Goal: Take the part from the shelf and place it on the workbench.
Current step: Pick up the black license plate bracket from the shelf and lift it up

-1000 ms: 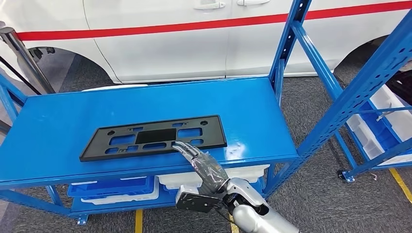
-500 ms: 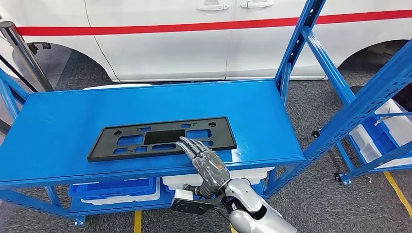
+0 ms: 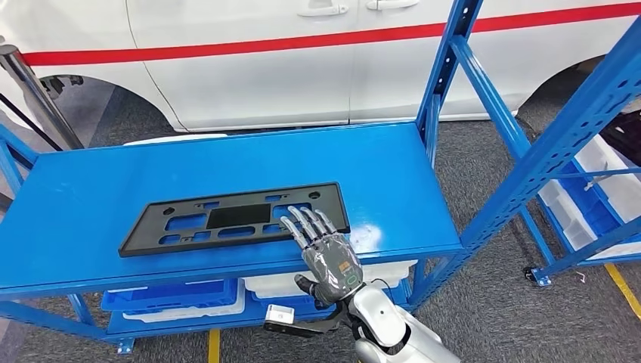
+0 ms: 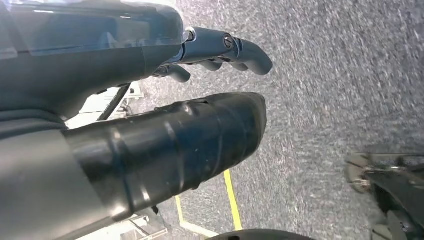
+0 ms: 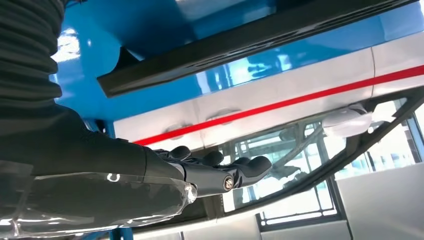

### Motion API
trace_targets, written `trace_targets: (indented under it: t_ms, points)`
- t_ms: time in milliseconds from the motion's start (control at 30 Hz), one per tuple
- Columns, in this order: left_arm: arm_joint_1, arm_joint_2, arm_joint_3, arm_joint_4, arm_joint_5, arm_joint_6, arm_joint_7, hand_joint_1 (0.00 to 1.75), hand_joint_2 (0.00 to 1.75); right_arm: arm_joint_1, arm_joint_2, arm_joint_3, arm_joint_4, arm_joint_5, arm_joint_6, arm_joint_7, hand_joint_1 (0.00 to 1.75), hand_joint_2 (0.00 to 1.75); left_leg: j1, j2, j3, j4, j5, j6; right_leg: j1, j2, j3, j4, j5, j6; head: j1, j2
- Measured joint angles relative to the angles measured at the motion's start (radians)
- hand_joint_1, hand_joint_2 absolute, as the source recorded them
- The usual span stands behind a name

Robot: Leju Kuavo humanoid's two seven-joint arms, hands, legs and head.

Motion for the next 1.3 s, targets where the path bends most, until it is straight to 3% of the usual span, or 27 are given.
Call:
trace_targets:
  t_ms: [33, 67, 100, 200, 267, 367, 433, 500, 533, 567, 600, 633, 667, 733, 767, 900, 967, 1033, 1067, 1100, 1133, 1200, 1233, 1300]
  points:
    - [0.000, 0.000, 0.000, 0.000, 0.000, -0.001, 0.000, 0.00, 0.00, 0.000, 0.000, 0.000, 0.003, 0.017, -0.006, 0.008, 0.00, 1.75, 0.000, 0.000, -0.025, 0.051, -0.016, -0.002, 0.001, 0.000, 0.000, 0.000, 0.000, 0.000, 0.000, 0.000]
    - [0.001, 0.000, 0.000, 0.000, -0.001, -0.001, 0.000, 0.00, 0.00, 0.001, 0.000, 0.000, 0.007, 0.039, -0.015, 0.018, 0.00, 1.75, 0.000, 0.000, -0.036, 0.073, -0.014, -0.002, 0.002, 0.000, 0.000, 0.000, -0.001, -0.001, 0.000, 0.000]
    - [0.001, 0.000, 0.000, 0.000, -0.001, -0.001, 0.001, 0.00, 0.00, 0.001, 0.000, 0.000, 0.011, 0.064, -0.025, 0.031, 0.00, 1.75, 0.000, 0.000, -0.028, 0.053, 0.009, -0.002, 0.002, 0.001, 0.001, 0.001, -0.001, -0.001, 0.000, 0.000]
    - [0.001, 0.000, -0.001, 0.000, -0.002, -0.002, 0.004, 0.00, 0.00, -0.001, 0.001, 0.000, 0.022, 0.155, -0.062, 0.075, 0.00, 1.75, -0.002, 0.000, 0.062, -0.139, 0.103, 0.009, 0.004, 0.003, 0.007, 0.002, -0.004, 0.004, 0.000, 0.000]
    - [0.000, 0.000, -0.002, 0.000, -0.002, -0.003, 0.007, 0.00, 0.00, -0.001, 0.002, 0.000, 0.029, 0.200, -0.077, 0.097, 0.00, 1.75, -0.006, -0.001, 0.091, -0.202, 0.116, 0.016, 0.007, 0.003, 0.005, 0.003, -0.005, 0.012, 0.000, 0.000]
    - [0.000, -0.001, -0.002, 0.000, -0.002, -0.003, 0.009, 0.00, 0.00, -0.002, 0.004, -0.001, 0.039, 0.214, -0.079, 0.106, 0.00, 1.75, -0.005, -0.001, 0.095, -0.211, 0.119, 0.031, 0.007, 0.003, 0.004, 0.006, -0.008, 0.028, 0.000, 0.000]
    - [0.000, -0.002, -0.002, 0.000, -0.001, -0.002, 0.008, 0.00, 0.00, -0.003, 0.004, -0.002, 0.042, 0.200, -0.068, 0.103, 0.00, 1.75, 0.000, 0.001, 0.098, -0.219, 0.125, 0.044, 0.006, 0.003, -0.020, 0.061, -0.045, 0.038, 0.001, 0.000]
    - [0.000, -0.003, -0.002, 0.000, 0.000, -0.001, 0.007, 0.00, 0.00, -0.004, 0.003, -0.003, 0.045, 0.183, -0.050, 0.100, 0.00, 1.75, -0.001, 0.003, 0.097, -0.220, 0.126, 0.050, 0.003, 0.002, -0.078, 0.184, -0.106, 0.046, 0.001, 0.000]
    - [0.000, -0.002, -0.002, 0.000, 0.002, 0.000, 0.005, 0.00, 0.00, -0.004, 0.003, -0.003, 0.047, 0.177, -0.040, 0.099, 0.00, 1.75, -0.001, 0.003, 0.097, -0.220, 0.126, 0.051, 0.001, 0.002, -0.107, 0.244, -0.126, 0.048, 0.001, 0.000]
    - [0.000, -0.002, -0.002, 0.000, 0.004, 0.001, 0.003, 0.00, 0.00, -0.004, 0.002, -0.004, 0.050, 0.174, -0.030, 0.099, 0.00, 1.75, -0.002, 0.003, 0.097, -0.219, 0.125, 0.051, 0.000, 0.002, -0.124, 0.276, -0.129, 0.050, 0.001, 0.000]
    - [0.000, -0.003, -0.002, 0.000, 0.005, 0.002, 0.001, 0.00, 0.00, -0.004, 0.001, -0.005, 0.053, 0.172, -0.022, 0.099, 0.00, 1.75, -0.002, 0.002, 0.097, -0.218, 0.125, 0.050, -0.002, 0.002, -0.123, 0.270, -0.112, 0.050, 0.001, 0.000]
    - [0.000, -0.003, -0.002, 0.000, 0.006, 0.003, -0.001, 0.00, 0.00, -0.004, 0.000, -0.006, 0.055, 0.171, -0.017, 0.099, 0.00, 1.75, -0.001, 0.002, 0.098, -0.216, 0.123, 0.049, -0.003, 0.001, -0.103, 0.226, -0.081, 0.050, 0.001, 0.000]
    - [0.000, -0.003, -0.002, 0.000, 0.006, 0.003, -0.001, 0.00, 0.00, -0.006, 0.000, -0.008, 0.056, 0.170, -0.015, 0.099, 0.00, 1.75, -0.001, 0.001, 0.099, -0.214, 0.121, 0.046, -0.003, 0.001, -0.070, 0.158, -0.044, 0.047, 0.002, 0.000]
    - [0.000, -0.005, -0.002, 0.000, 0.006, 0.004, -0.002, 0.00, 0.00, -0.009, -0.001, -0.010, 0.058, 0.170, -0.014, 0.099, 0.00, 1.75, -0.005, 0.000, 0.096, -0.206, 0.116, 0.037, 0.000, 0.000, -0.018, 0.045, -0.006, 0.040, 0.001, 0.000]
    - [0.000, -0.005, -0.002, 0.000, 0.006, 0.004, -0.002, 0.00, 0.00, -0.010, -0.001, -0.010, 0.059, 0.170, -0.014, 0.099, 0.00, 1.75, -0.007, 0.000, 0.094, -0.204, 0.115, 0.032, 0.002, 0.001, -0.007, 0.019, -0.002, 0.036, 0.001, 0.000]
    - [-0.001, -0.005, -0.002, 0.000, 0.006, 0.006, -0.002, 0.00, 0.00, -0.012, -0.002, -0.011, 0.060, 0.170, -0.013, 0.099, 0.00, 1.75, -0.002, 0.001, 0.088, -0.188, 0.099, 0.010, 0.002, 0.002, -0.004, 0.005, 0.001, 0.012, 0.001, 0.000]
    - [-0.001, -0.005, -0.002, 0.000, 0.006, 0.008, -0.002, 0.00, 0.00, -0.013, -0.002, -0.011, 0.060, 0.170, -0.013, 0.100, 0.00, 1.75, 0.000, 0.001, 0.050, -0.103, 0.046, 0.001, -0.001, 0.000, -0.002, 0.000, 0.003, 0.003, 0.000, 0.000]
    - [0.001, -0.006, -0.002, 0.000, 0.007, 0.010, -0.002, 0.00, 0.00, -0.013, -0.002, -0.011, 0.062, 0.170, -0.006, 0.101, 0.00, 1.75, 0.000, 0.001, -0.011, 0.028, -0.011, -0.004, 0.001, -0.001, -0.003, 0.000, 0.003, 0.000, 0.000, 0.000]
    - [0.001, -0.006, -0.002, 0.000, 0.007, 0.011, -0.002, 0.00, 0.00, -0.013, -0.002, -0.011, 0.064, 0.170, 0.002, 0.102, 0.00, 1.75, 0.000, 0.001, -0.030, 0.067, -0.019, -0.005, 0.002, -0.001, -0.003, 0.000, 0.003, 0.000, 0.000, 0.000]
    - [0.002, -0.006, -0.002, 0.000, 0.008, 0.011, -0.002, 0.00, 0.00, -0.013, -0.003, -0.011, 0.068, 0.171, 0.013, 0.105, 0.00, 1.75, 0.000, 0.001, -0.032, 0.070, -0.008, -0.004, 0.004, 0.000, -0.002, 0.001, 0.003, 0.000, 0.000, 0.000]
    - [0.002, -0.006, -0.002, 0.000, 0.008, 0.012, -0.003, 0.00, 0.00, -0.014, -0.003, -0.011, 0.071, 0.173, 0.023, 0.109, 0.00, 1.75, 0.000, 0.001, -0.014, 0.032, 0.022, -0.001, 0.004, 0.001, -0.001, 0.001, 0.003, 0.000, 0.000, 0.000]
    - [0.002, -0.004, -0.002, 0.000, 0.009, 0.013, -0.002, 0.00, 0.00, -0.018, -0.002, -0.011, 0.079, 0.178, 0.037, 0.119, 0.00, 1.75, -0.002, 0.001, 0.049, -0.103, 0.090, 0.009, 0.007, 0.002, 0.002, 0.001, 0.002, 0.001, 0.000, 0.000]
    - [0.002, -0.004, -0.002, 0.000, 0.010, 0.014, -0.002, 0.00, 0.00, -0.022, -0.002, -0.011, 0.082, 0.181, 0.041, 0.124, 0.00, 1.75, -0.005, 0.000, 0.075, -0.159, 0.109, 0.014, 0.008, 0.003, 0.002, 0.002, 0.002, 0.004, 0.000, 0.000]
    - [0.000, -0.003, -0.002, 0.000, 0.012, 0.013, 0.000, 0.00, 0.00, -0.027, -0.003, -0.011, 0.090, 0.187, 0.045, 0.132, 0.00, 1.75, -0.010, -0.001, 0.094, -0.205, 0.115, 0.023, 0.010, 0.002, -0.002, 0.003, 0.002, 0.012, 0.001, 0.000]
